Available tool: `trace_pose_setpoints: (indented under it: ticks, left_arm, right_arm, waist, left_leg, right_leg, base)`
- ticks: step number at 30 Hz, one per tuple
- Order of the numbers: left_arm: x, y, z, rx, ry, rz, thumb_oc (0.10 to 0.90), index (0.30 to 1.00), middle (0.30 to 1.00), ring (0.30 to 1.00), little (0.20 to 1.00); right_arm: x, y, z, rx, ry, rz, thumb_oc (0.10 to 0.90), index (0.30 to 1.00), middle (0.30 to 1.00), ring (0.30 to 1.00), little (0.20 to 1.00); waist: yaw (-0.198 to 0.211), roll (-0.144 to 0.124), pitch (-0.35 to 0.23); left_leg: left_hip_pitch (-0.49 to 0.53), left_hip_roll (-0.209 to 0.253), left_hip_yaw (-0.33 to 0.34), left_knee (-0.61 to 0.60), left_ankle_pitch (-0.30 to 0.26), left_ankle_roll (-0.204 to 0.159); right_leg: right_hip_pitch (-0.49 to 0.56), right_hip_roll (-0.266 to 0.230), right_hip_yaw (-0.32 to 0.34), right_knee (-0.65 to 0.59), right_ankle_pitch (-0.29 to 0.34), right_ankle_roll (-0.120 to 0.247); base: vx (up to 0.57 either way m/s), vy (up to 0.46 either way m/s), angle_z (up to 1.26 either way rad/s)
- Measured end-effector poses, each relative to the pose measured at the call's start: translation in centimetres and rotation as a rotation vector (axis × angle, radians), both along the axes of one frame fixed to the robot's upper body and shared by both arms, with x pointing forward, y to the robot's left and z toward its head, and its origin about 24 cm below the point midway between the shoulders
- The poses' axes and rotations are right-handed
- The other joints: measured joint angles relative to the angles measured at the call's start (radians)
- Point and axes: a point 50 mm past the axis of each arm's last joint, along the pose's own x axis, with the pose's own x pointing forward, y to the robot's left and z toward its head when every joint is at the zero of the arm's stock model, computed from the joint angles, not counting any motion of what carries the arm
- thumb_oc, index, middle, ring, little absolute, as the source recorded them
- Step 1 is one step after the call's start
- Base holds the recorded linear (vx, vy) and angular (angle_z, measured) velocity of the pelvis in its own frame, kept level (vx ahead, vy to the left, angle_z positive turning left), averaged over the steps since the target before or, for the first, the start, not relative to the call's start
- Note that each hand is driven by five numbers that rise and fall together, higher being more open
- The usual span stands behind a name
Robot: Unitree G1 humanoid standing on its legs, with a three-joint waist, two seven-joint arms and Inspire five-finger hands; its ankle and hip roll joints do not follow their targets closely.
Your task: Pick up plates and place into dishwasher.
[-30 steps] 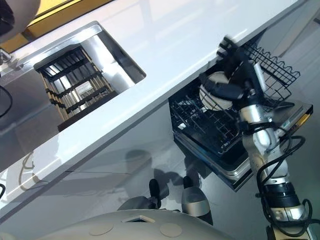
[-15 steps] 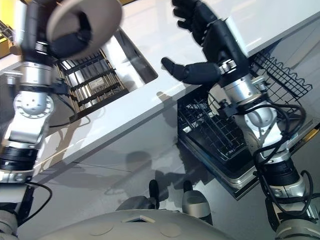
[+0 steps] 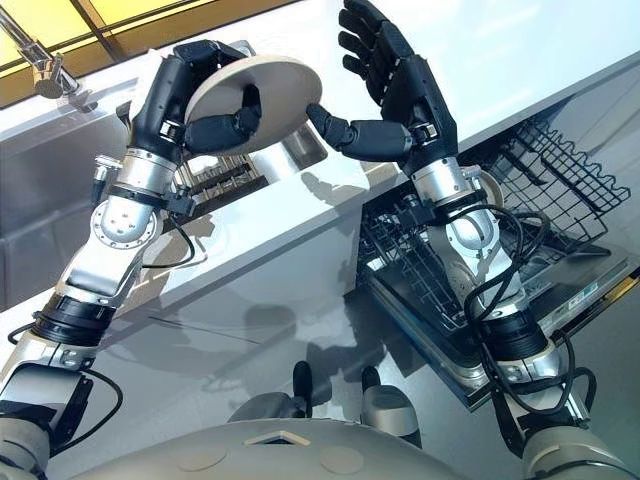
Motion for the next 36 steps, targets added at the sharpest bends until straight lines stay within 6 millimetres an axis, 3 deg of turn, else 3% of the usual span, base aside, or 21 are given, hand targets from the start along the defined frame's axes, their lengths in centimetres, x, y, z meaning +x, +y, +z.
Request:
trace_pose_setpoints:
  ticks: [11, 15, 24, 25, 27, 36]
  left_arm:
    - [-0.1, -1.4, -1.0, 0.036, 0.059, -0.097, 0.1, 0.3, 0.3, 0.3, 0.2]
    - [-0.1, -1.7, -1.1, 0.047, 0.071, -0.12, 0.1, 0.3, 0.3, 0.3, 0.2]
    - [0.0, -1.5, -1.1, 0.066, 0.092, -0.134, 0.1, 0.3, 0.3, 0.3, 0.2]
    - [0.0, -1.5, -1.2, 0.067, 0.095, -0.133, 0.1, 0.3, 0.3, 0.3, 0.2]
    - [0.0, -1.5, -1.2, 0.069, 0.1, -0.132, 0.1, 0.3, 0.3, 0.3, 0.2]
    - [-0.4, -2.1, -0.6, 0.067, 0.093, -0.195, 0.1, 0.3, 0.3, 0.3, 0.2]
  right_arm:
    - [0.8, 0.0, -1.8, -0.061, 0.12, 0.03, 0.8, 0.9, 0.9, 0.9, 0.9]
    - [1.0, 0.6, -3.6, -0.15, 0.213, 0.106, 0.8, 0.9, 0.9, 0.9, 0.9]
    - [1.1, 0.2, -4.2, -0.155, 0.257, 0.141, 0.8, 0.9, 0.9, 0.9, 0.9]
    - [1.2, 0.2, -4.3, -0.149, 0.263, 0.146, 0.509, 0.651, 0.651, 0.651, 0.609]
    - [1.2, 0.2, -4.3, -0.146, 0.266, 0.151, 0.1, 0.3, 0.3, 0.3, 0.2]
    - [1.9, -0.7, -3.6, -0.109, 0.254, 0.11, 0.1, 0.3, 0.3, 0.3, 0.2]
  waist:
    - [-0.002, -0.002, -0.001]
    - [-0.002, -0.014, -0.009]
    - [0.0, -0.029, -0.018]
    - [0.0, -0.029, -0.018]
    - [0.0, -0.029, -0.018]
    - [0.015, -0.029, -0.018]
  left_leg:
    - [0.006, 0.001, 0.0, 0.0, 0.0, 0.0]
    - [0.006, 0.002, -0.001, 0.0, 0.0, 0.0]
    - [0.007, 0.001, -0.003, 0.0, 0.0, 0.0]
    - [0.008, 0.001, -0.002, 0.0, 0.0, 0.0]
    - [0.01, 0.001, -0.002, 0.0, 0.0, 0.0]
    - [0.012, 0.001, 0.006, 0.0, 0.0, 0.0]
  right_leg:
    - [0.007, 0.0, -0.002, -0.001, 0.0, 0.0]
    - [0.008, 0.0, -0.004, -0.002, 0.0, 0.0]
    - [0.01, -0.001, -0.006, -0.003, 0.0, 0.0]
    - [0.011, -0.001, -0.006, -0.003, 0.0, 0.0]
    - [0.013, -0.001, -0.006, -0.004, 0.0, 0.0]
    - [0.012, -0.001, 0.001, -0.005, 0.0, 0.0]
  base:
    - [0.0, -0.001, 0.0]
    - [0.0, 0.0, 0.0]
    - [0.0, 0.0, 0.0]
    - [0.0, 0.0, 0.0]
    - [0.0, -0.015, 0.0]
    - [0.01, -0.033, -0.01]
